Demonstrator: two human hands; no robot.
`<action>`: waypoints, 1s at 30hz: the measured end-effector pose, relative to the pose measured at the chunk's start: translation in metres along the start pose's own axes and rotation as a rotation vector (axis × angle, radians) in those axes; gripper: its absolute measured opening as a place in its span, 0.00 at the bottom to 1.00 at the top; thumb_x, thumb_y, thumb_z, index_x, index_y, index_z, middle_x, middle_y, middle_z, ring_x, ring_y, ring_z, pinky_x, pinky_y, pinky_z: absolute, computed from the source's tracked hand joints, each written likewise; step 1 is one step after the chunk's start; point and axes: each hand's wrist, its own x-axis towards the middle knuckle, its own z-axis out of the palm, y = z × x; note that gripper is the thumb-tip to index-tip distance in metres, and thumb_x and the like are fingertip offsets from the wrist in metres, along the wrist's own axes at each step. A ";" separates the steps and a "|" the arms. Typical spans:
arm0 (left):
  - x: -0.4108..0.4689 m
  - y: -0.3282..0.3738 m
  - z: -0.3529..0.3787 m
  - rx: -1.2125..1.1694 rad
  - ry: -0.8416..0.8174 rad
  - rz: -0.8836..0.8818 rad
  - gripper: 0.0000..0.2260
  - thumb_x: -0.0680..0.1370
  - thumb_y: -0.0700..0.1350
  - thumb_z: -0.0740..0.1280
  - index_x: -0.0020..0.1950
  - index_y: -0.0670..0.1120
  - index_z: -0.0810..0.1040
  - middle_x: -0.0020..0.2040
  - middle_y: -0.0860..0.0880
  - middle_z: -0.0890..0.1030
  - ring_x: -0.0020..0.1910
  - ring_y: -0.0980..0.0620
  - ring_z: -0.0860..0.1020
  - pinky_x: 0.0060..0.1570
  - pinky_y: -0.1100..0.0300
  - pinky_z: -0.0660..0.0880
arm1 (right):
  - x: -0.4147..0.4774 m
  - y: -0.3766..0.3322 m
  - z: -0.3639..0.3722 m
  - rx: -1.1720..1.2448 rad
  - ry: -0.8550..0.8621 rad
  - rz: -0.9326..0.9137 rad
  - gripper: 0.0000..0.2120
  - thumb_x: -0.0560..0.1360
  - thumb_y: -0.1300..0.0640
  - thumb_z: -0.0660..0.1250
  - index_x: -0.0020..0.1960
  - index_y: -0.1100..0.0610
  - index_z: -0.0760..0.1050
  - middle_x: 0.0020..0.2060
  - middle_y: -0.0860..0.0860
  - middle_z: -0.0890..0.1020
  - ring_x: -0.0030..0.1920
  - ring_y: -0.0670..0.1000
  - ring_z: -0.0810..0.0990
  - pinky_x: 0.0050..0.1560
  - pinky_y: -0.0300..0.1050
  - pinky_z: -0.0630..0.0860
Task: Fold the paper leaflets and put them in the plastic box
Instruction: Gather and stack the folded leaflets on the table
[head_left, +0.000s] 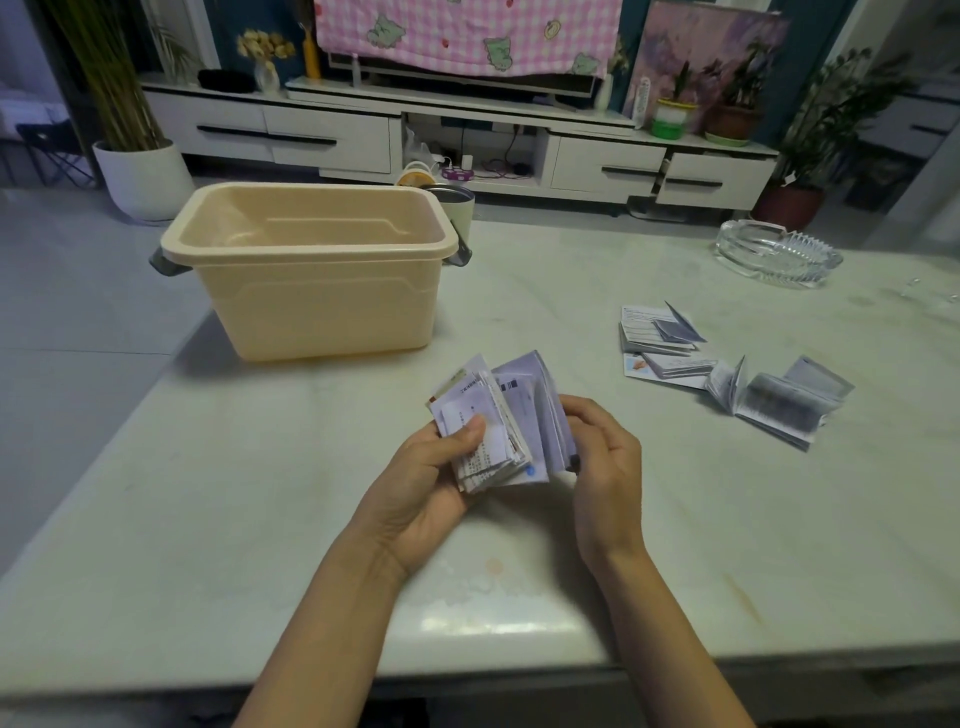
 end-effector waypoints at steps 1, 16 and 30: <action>-0.001 0.002 0.000 -0.049 -0.001 -0.019 0.18 0.69 0.38 0.63 0.58 0.38 0.76 0.55 0.40 0.81 0.49 0.46 0.82 0.52 0.49 0.77 | 0.000 -0.001 -0.001 0.038 -0.018 0.028 0.14 0.73 0.56 0.55 0.38 0.52 0.79 0.31 0.44 0.80 0.33 0.43 0.75 0.34 0.34 0.71; 0.007 -0.008 -0.005 0.181 -0.019 0.194 0.19 0.73 0.40 0.62 0.64 0.39 0.72 0.57 0.41 0.81 0.55 0.46 0.80 0.55 0.54 0.78 | 0.001 0.007 0.002 -0.114 -0.188 0.017 0.11 0.81 0.58 0.56 0.57 0.49 0.74 0.49 0.41 0.81 0.49 0.41 0.79 0.52 0.34 0.73; 0.009 -0.027 -0.009 1.076 0.068 0.554 0.31 0.69 0.38 0.59 0.70 0.53 0.57 0.67 0.47 0.70 0.65 0.53 0.71 0.67 0.57 0.68 | 0.000 0.014 0.002 -0.102 -0.278 0.085 0.24 0.69 0.74 0.59 0.59 0.53 0.68 0.53 0.49 0.79 0.53 0.42 0.79 0.53 0.32 0.72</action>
